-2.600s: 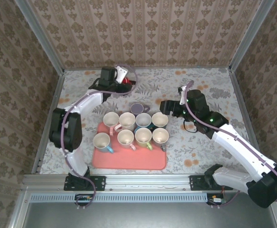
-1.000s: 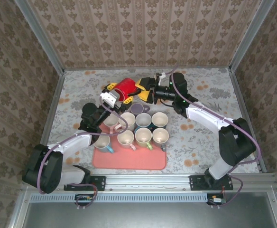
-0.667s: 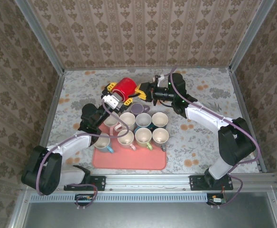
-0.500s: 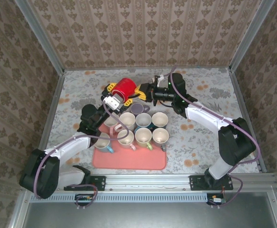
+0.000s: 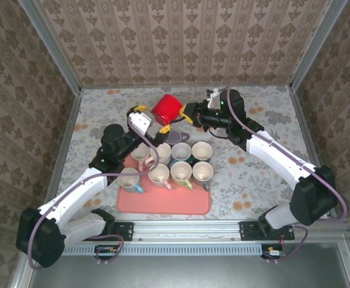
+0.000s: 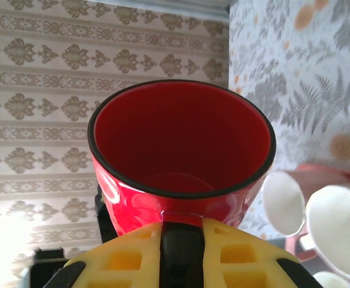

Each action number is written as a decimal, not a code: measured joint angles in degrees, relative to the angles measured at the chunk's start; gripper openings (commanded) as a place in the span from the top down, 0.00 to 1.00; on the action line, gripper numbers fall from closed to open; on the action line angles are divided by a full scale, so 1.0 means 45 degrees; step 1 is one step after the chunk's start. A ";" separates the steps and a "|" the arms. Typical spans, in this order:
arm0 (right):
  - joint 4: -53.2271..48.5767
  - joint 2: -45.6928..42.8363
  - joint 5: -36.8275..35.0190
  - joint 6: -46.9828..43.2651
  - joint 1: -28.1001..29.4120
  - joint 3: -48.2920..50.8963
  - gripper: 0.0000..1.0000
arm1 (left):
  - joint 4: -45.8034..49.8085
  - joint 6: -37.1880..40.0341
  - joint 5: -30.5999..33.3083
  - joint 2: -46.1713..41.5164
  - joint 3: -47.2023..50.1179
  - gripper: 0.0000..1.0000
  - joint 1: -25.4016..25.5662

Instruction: Turn the mug right side up

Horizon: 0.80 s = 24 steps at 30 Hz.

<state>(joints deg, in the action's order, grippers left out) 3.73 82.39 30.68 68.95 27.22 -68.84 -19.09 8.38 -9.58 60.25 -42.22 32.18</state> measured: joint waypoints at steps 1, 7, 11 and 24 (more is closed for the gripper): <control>-0.0471 -0.0160 -0.0418 -0.0699 0.0092 -0.0233 1.00 | 0.1059 -0.0321 0.0141 0.0039 -0.0563 0.00 -0.0005; -0.2681 -0.1681 -0.3415 -0.5469 0.1185 -0.0578 1.00 | 0.5814 -0.2069 0.2123 0.0767 -0.3419 0.00 -0.1894; -0.2851 -0.2409 -0.5076 -0.8451 0.2798 0.0005 1.00 | 0.7480 -0.3638 0.3099 0.0826 -0.3585 0.00 -0.3332; -0.0461 -0.2628 -0.7533 -1.6004 0.6645 0.3963 1.00 | 0.8242 -0.6169 0.4289 0.0665 -0.2968 0.00 -0.4585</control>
<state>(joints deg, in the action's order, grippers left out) 1.65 70.57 -3.22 -3.07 57.12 -51.00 18.00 -19.38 9.72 63.24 -55.57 11.55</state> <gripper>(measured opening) 0.175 0.997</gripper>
